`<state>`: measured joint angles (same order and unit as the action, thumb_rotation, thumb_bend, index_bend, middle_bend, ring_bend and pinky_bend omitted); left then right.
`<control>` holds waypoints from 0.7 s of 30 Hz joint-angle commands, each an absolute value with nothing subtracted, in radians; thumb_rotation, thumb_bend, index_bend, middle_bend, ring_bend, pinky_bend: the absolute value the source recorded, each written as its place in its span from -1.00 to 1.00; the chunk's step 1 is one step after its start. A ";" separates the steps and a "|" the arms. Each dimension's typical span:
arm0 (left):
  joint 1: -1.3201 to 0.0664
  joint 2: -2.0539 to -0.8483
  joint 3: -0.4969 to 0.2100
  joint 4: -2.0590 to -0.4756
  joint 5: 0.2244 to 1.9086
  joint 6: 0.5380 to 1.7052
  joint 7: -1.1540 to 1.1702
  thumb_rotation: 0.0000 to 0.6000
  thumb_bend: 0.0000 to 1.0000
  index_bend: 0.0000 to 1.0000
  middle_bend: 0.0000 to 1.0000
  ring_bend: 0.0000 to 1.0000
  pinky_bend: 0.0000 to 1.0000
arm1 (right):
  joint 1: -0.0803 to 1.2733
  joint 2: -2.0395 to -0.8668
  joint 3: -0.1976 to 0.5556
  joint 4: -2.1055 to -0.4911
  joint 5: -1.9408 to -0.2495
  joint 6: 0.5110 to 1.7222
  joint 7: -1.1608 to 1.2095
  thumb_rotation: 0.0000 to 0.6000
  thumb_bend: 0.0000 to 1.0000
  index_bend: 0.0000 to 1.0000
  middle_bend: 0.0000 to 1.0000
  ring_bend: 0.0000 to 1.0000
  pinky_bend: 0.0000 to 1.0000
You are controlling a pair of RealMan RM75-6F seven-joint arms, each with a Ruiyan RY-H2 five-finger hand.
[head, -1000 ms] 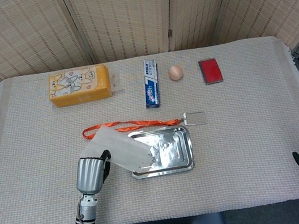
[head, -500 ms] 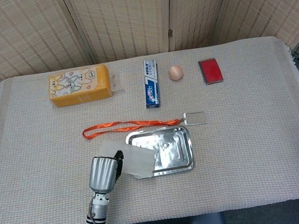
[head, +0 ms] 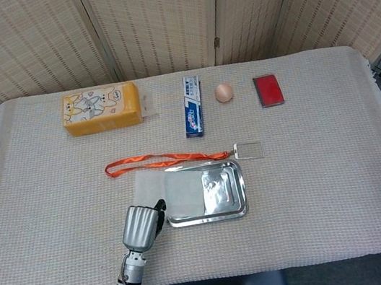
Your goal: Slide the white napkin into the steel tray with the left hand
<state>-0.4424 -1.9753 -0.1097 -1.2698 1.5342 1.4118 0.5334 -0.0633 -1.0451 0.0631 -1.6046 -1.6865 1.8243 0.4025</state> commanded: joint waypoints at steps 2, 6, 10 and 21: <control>-0.432 -1.888 -0.092 -1.388 1.443 1.300 0.571 1.00 0.12 -0.14 1.00 1.00 1.00 | -0.059 -1.048 0.060 -1.606 -1.689 1.815 0.395 1.00 -0.23 -1.00 -1.00 -1.00 -1.00; -0.437 -1.763 -0.100 -1.543 1.324 1.190 0.630 1.00 0.22 -0.44 1.00 1.00 1.00 | -0.057 -1.050 0.063 -1.605 -1.684 1.811 0.398 1.00 -0.23 -1.00 -1.00 -1.00 -1.00; -0.450 -1.683 -0.109 -1.642 1.231 1.134 0.685 1.00 0.27 -0.60 1.00 1.00 1.00 | -0.052 -1.053 0.061 -1.603 -1.684 1.798 0.392 1.00 -0.23 -1.00 -1.00 -1.00 -1.00; -0.476 -1.689 -0.085 -1.648 1.216 1.121 0.706 1.00 0.42 -0.66 1.00 1.00 1.00 | -0.051 -1.056 0.060 -1.605 -1.689 1.799 0.385 1.00 -0.23 -1.00 -1.00 -1.00 -1.00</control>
